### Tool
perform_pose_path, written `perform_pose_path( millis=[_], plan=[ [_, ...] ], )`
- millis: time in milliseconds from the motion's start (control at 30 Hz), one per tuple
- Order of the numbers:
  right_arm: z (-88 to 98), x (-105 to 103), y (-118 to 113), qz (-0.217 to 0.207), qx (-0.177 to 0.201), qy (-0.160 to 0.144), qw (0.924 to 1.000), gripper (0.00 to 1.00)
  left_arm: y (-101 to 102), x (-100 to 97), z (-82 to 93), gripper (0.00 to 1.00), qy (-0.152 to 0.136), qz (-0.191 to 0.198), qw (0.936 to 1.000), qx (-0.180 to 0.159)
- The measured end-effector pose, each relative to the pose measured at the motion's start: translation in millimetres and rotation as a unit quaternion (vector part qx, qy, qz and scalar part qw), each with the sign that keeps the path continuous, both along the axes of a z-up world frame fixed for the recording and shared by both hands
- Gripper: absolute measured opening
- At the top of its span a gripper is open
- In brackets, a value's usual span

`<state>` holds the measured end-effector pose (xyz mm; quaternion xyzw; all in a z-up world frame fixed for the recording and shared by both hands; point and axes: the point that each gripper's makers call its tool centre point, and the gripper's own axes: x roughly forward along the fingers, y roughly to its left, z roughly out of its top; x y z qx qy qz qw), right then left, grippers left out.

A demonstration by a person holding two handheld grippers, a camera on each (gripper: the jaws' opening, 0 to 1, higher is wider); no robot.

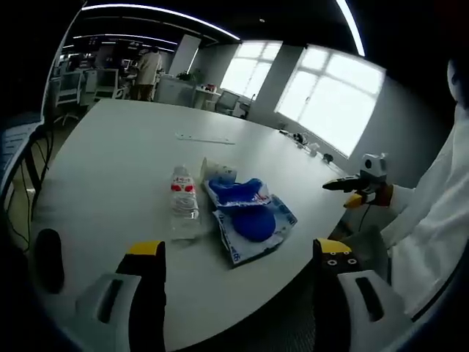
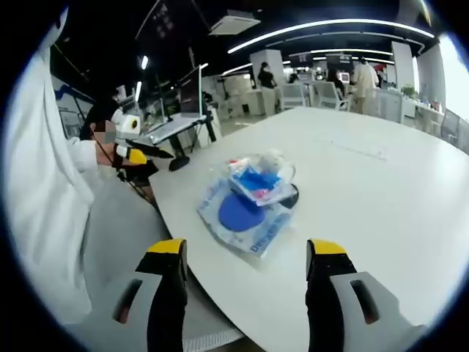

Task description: Arrange the tabletop items into an orderly group along one side of the table until the central work area is clear of visible clutter.

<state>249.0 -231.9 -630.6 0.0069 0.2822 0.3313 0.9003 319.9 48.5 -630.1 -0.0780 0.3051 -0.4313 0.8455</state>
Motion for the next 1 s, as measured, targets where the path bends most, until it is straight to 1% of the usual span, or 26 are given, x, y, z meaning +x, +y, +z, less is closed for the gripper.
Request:
perform_pose_path(
  millis=[633,1000],
  plan=[
    [0.9,3.2,1.6,-0.002,-0.001,-0.004,1.0000,0.64,-1.3,2.2,1.7,0.84,-0.001,-0.004,1.0000,-0.001],
    [2.0,6.9,3.3,-0.001,-0.002,-0.007,1.0000,0.64,-2.5,6.6,1.5,0.84,-0.003,-0.006,1.0000,-0.001]
  ],
)
